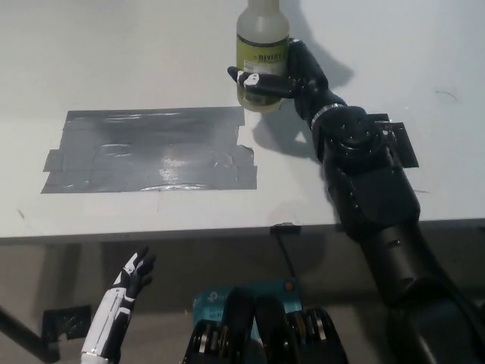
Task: A person hands a spray bottle to the robot which it grabs with its right hand and places on the black spot infront of it on the table
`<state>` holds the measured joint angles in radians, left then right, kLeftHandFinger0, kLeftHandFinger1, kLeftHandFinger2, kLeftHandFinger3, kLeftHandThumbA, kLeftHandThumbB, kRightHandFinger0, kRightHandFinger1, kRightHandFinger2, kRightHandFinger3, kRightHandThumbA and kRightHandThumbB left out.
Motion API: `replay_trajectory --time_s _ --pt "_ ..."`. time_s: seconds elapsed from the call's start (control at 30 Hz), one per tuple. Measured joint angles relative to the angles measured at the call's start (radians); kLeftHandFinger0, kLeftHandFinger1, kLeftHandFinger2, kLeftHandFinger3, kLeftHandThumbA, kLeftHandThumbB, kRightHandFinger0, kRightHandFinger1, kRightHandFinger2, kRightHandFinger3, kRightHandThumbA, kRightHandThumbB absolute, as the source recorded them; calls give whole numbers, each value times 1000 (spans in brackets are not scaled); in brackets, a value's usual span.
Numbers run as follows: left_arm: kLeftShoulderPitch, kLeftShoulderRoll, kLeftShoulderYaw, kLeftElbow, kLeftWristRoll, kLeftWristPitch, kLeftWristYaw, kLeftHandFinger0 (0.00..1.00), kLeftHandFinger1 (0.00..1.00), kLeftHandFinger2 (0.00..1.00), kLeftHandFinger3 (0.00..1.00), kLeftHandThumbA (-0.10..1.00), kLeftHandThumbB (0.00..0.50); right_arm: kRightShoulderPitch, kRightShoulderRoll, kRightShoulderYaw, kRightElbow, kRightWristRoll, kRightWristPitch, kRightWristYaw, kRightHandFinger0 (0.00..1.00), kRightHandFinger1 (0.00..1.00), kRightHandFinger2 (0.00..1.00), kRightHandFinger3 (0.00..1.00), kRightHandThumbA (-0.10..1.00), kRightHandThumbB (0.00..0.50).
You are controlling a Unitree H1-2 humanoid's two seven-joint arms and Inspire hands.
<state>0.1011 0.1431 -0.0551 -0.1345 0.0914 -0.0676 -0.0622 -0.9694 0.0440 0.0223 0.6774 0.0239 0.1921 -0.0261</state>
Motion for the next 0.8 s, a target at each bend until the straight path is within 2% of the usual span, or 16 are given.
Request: replay_trajectory --time_s 0.1,0.17,0.27,0.33,0.4,0.43,0.47,0.5,0.53,0.57,0.6,0.63,0.73,0.77,0.8 --pt "2 0 0 0 -1 0 0 1000 1000 1000 1000 1000 15 19 0 0 -1 -8 -10 -8 23 296 526 391 657 392" --pt "7 0 0 0 -2 0 -3 1000 1000 1000 1000 1000 9 54 0 1 -10 -16 -15 -17 35 304 526 422 685 421" --pt "11 0 0 0 -2 0 -4 1000 1000 1000 1000 1000 24 90 -8 1 -21 -28 -20 -24 12 287 519 439 692 417" --pt "13 0 1 0 -2 0 -4 1000 1000 1000 1000 1000 27 105 -16 0 -31 -34 -22 -25 49 270 489 389 701 437" --pt "15 0 2 0 -2 0 -4 1000 1000 1000 1000 1000 40 123 -33 -1 -55 -39 -26 -29 3 247 462 342 703 439" --pt "15 0 2 0 -2 0 -4 1000 1000 1000 1000 1000 32 129 -40 -2 -64 -41 -29 -30 4 195 396 292 778 463" --pt "16 0 3 0 -1 0 -4 1000 1000 1000 1000 1000 31 137 -54 -3 -79 -46 -36 -32 154 173 370 288 801 475" --pt "17 0 4 0 -1 0 -4 1000 1000 1000 1000 1000 30 141 -66 -3 -87 -53 -40 -36 197 156 349 269 804 480" --pt "17 0 5 0 -2 0 -4 1000 1000 1000 1000 1000 32 145 -75 -3 -92 -57 -43 -39 498 145 331 241 830 452" --pt "18 0 6 0 -2 0 -4 1000 1000 1000 1000 1000 25 149 -86 -4 -98 -61 -46 -42 276 153 346 234 811 441" --pt "19 0 7 0 -3 0 -4 1000 1000 1000 1000 1000 27 152 -94 -7 -102 -64 -50 -44 68 145 336 213 803 463" --pt "21 -1 9 0 -6 0 -5 1000 1000 1000 1000 1000 20 161 -110 -12 -113 -74 -58 -51 13 134 320 208 781 461" --pt "28 -4 9 0 -11 0 -5 1000 1000 1000 1000 1000 2 180 -135 -37 -114 -81 -83 -73 1 155 337 168 785 452" --pt "30 -4 9 0 -12 0 -5 1000 1000 1000 1000 1000 5 184 -138 -42 -112 -82 -89 -77 35 193 373 174 789 447" --pt "34 -5 9 0 -13 0 -5 1000 1000 1000 1000 1000 15 192 -144 -49 -104 -86 -100 -90 47 263 455 222 771 426"
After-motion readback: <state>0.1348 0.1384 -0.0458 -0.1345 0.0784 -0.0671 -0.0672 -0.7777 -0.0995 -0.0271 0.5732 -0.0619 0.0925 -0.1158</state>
